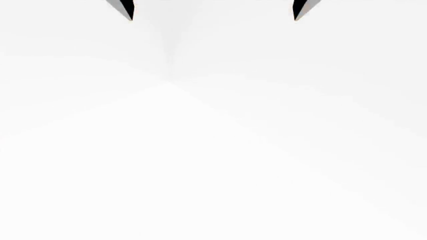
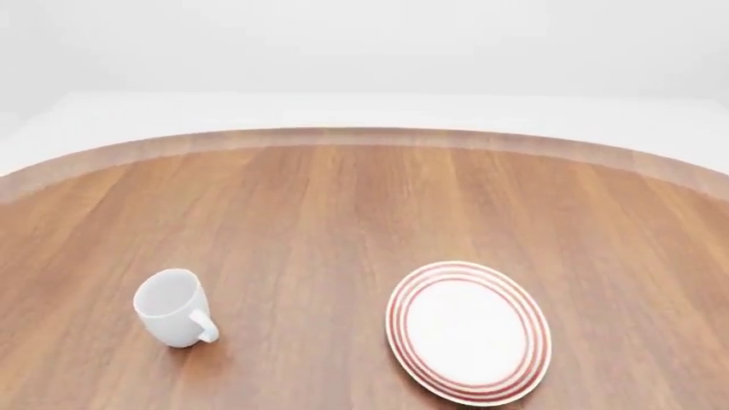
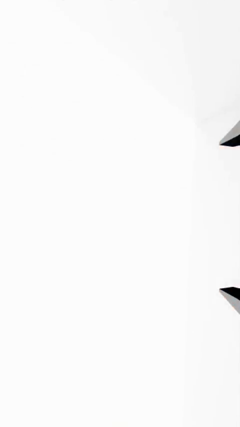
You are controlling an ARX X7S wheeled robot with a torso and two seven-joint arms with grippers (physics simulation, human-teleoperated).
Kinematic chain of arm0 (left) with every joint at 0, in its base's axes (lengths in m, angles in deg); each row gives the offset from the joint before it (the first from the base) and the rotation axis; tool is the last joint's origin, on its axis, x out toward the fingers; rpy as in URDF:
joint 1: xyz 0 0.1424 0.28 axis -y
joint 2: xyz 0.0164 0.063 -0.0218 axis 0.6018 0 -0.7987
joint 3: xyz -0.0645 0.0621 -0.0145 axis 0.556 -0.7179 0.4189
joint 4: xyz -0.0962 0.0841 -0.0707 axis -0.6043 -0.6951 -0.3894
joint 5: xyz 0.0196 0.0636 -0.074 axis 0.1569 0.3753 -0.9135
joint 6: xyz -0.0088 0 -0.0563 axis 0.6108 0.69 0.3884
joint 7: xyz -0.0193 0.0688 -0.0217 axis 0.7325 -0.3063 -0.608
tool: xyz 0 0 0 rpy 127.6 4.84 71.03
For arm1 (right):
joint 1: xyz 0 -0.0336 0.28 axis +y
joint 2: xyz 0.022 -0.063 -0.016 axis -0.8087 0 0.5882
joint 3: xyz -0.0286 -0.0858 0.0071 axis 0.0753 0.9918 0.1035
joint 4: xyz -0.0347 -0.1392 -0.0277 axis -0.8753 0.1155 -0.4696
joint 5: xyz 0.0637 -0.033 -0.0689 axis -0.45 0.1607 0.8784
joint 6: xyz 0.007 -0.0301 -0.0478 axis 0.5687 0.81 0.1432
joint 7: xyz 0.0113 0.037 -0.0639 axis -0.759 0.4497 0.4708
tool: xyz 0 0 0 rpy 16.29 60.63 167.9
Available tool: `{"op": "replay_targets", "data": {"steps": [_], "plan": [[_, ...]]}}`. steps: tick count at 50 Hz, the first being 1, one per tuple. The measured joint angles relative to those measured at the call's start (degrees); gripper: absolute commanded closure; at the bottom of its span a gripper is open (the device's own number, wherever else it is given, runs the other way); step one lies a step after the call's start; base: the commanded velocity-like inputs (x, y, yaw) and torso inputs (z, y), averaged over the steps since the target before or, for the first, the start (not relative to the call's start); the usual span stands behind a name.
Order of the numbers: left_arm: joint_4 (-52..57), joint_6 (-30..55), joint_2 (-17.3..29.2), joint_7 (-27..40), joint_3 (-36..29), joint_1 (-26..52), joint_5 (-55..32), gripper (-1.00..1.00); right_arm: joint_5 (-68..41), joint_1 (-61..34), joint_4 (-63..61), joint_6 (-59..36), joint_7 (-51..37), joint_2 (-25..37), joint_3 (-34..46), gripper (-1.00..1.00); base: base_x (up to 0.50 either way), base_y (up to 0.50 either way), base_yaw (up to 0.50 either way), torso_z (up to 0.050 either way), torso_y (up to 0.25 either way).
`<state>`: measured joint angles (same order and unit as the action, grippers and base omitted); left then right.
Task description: Pick up the white mug and put it on the plate, and put the chocolate pudding to the right of the plate.
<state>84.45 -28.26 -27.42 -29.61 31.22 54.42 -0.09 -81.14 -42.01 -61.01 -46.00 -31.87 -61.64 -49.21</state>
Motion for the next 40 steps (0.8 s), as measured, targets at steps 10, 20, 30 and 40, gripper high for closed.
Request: {"op": "replay_targets", "data": {"steps": [10,20,30,40], "plan": [[-0.1,0.8,0.3,-0.1,-0.8,0.1,0.1,-1.0,-0.3,-0.2,0.3,-0.4,-0.8,0.0,-0.3,-1.0,0.0,0.0,0.0,0.0,0.0],[-0.1,1.9,0.6,-0.1,-1.7,0.0,1.3,-1.0,-0.3,-0.2,0.4,-0.4,-1.1,0.1,-0.2,-1.0,0.0,0.0,0.0,0.0,-0.193],[-0.2,2.2,0.7,0.1,-2.2,-0.1,1.8,-1.0,-0.3,-0.1,0.4,-0.4,-1.4,0.3,-0.1,-1.0,0.0,0.0,0.0,0.0,-0.25],[-0.7,2.4,0.7,0.0,-3.3,-0.1,1.9,-1.0,-0.3,0.1,0.5,-0.2,-1.4,0.4,0.0,-1.0,0.0,0.0,0.0,0.0,-0.046]]}}
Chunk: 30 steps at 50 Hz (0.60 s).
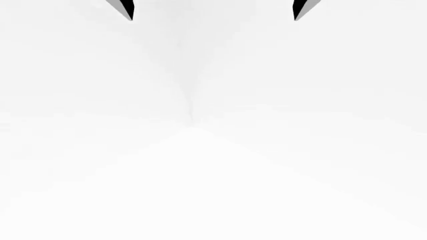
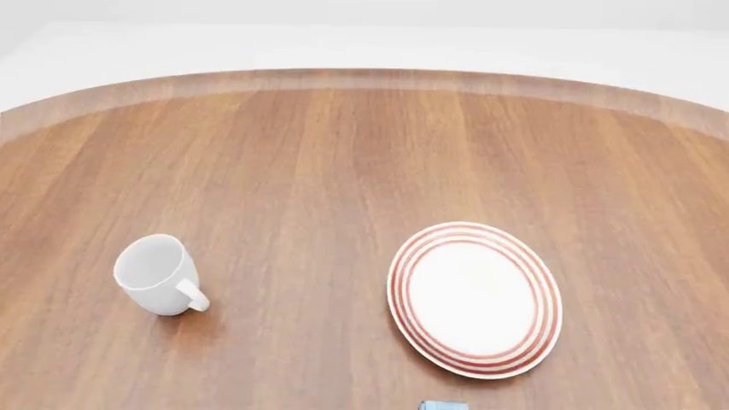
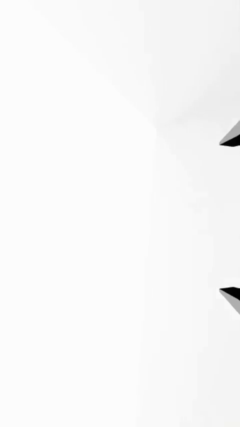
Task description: Pick up the white mug and put it on the plate, and put the chocolate pudding to the right of the plate.
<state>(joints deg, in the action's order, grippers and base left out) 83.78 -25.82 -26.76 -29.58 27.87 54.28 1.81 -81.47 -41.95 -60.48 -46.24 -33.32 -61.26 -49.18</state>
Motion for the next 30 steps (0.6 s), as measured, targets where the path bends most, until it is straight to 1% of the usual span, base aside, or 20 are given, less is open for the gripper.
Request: {"op": "replay_targets", "data": {"steps": [9,14,22,30], "plan": [[-0.5,2.7,-0.9,-0.6,-3.7,0.6,-0.7,-1.0,-0.1,0.1,0.1,0.1,-0.1,0.1,0.1,-1.0,0.0,0.0,0.0,0.0,0.0],[-0.4,6.5,-1.9,-1.3,-5.8,1.7,-3.5,-1.0,-0.1,0.1,0.0,0.0,-0.2,0.3,0.2,-1.0,0.0,0.0,0.0,0.0,0.0],[0.4,16.4,-4.1,-2.3,-8.5,4.9,-11.7,-1.0,-0.2,0.2,0.0,0.0,-0.3,0.4,0.3,-1.0,0.0,0.0,0.0,0.0,0.0],[1.0,29.4,-6.5,-1.1,-10.4,9.8,-20.8,-1.0,-0.3,0.3,-0.1,0.1,-0.4,0.6,0.4,-1.0,0.0,0.0,0.0,0.0,0.0]]}}
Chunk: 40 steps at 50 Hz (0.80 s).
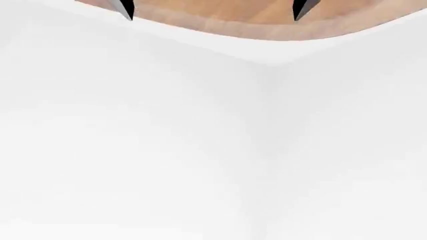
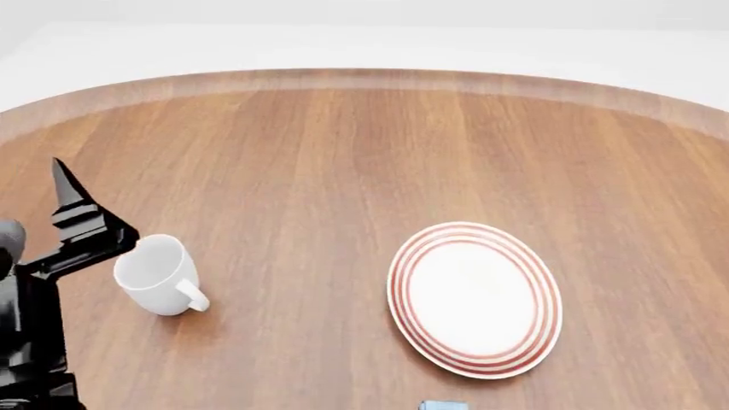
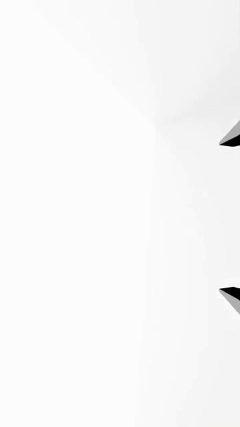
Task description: Pick up the white mug and put it on the plate, and put the chocolate pudding to the right of the plate.
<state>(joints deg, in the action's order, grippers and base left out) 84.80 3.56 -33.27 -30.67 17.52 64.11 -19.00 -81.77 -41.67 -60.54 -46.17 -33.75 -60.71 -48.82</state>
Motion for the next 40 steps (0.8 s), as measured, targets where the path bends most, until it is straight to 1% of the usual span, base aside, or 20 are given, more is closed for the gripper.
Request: {"op": "replay_targets", "data": {"steps": [7,15,21,30,40], "plan": [[0.0,11.0,-2.4,3.1,-1.0,5.3,-6.3,-1.0,-0.1,0.1,-0.1,0.0,-0.1,0.1,0.1,-1.0,0.0,0.0,0.0,0.0,0.0],[-0.5,19.1,-4.8,7.7,-3.2,9.3,-9.3,-1.0,-0.4,0.1,-0.2,-0.1,-0.3,0.4,0.0,-1.0,0.0,0.0,0.0,0.0,0.0],[-1.0,22.8,-6.1,11.4,-5.1,11.0,-9.7,-1.0,-0.5,0.1,-0.2,-0.2,-0.5,0.5,0.0,-1.0,0.0,0.0,0.0,0.0,0.0],[-3.2,27.6,-8.2,18.6,-8.3,13.5,-8.5,-1.0,-0.3,0.2,-0.1,-0.2,-0.6,0.6,0.2,-1.0,0.0,0.0,0.0,0.0,0.0],[-9.2,29.0,-10.1,31.7,-11.2,17.2,-11.5,-1.0,-0.3,0.4,0.2,0.2,-0.6,0.6,0.3,-1.0,0.0,0.0,0.0,0.0,0.0]]}}
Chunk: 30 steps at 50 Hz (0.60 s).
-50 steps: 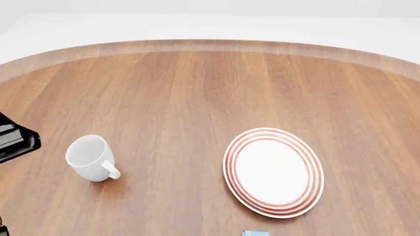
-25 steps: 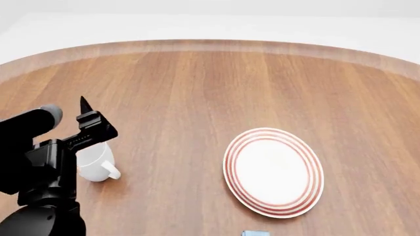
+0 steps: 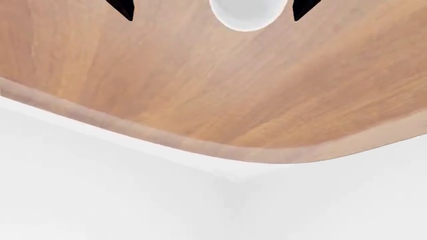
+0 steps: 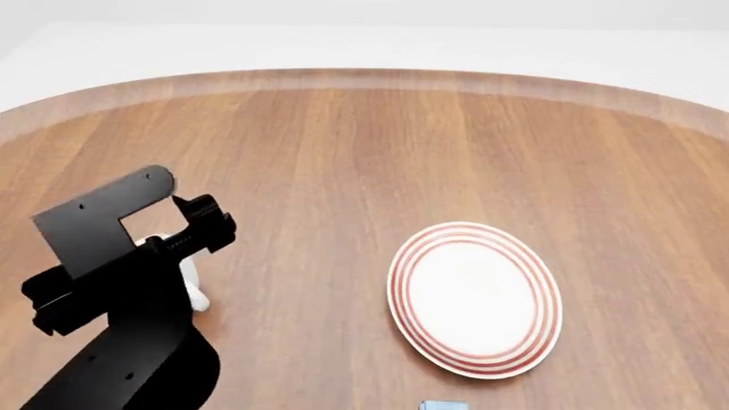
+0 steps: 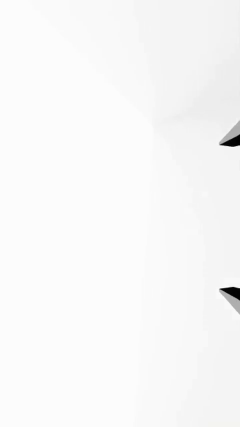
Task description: Pick up the white mug and put it on the plate, and put the chocolate pudding to the right of the plate.
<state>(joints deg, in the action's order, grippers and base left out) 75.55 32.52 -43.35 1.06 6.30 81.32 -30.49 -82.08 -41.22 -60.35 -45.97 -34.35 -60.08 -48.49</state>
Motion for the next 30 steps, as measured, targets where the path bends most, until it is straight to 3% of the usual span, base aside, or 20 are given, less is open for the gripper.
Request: {"op": "replay_targets", "data": {"steps": [15,30], "plan": [[-9.4,-3.3,-0.3,13.3,-3.7,6.0,-4.1,-1.0,-0.1,0.5,0.9,1.4,0.5,-0.2,0.5,-1.0,0.0,0.0,0.0,0.0,0.0],[-17.4,-8.1,1.2,17.5,-7.1,7.3,-3.6,-1.0,0.2,1.1,3.0,4.1,1.5,-0.8,1.1,-1.0,0.0,0.0,0.0,0.0,0.0]]}}
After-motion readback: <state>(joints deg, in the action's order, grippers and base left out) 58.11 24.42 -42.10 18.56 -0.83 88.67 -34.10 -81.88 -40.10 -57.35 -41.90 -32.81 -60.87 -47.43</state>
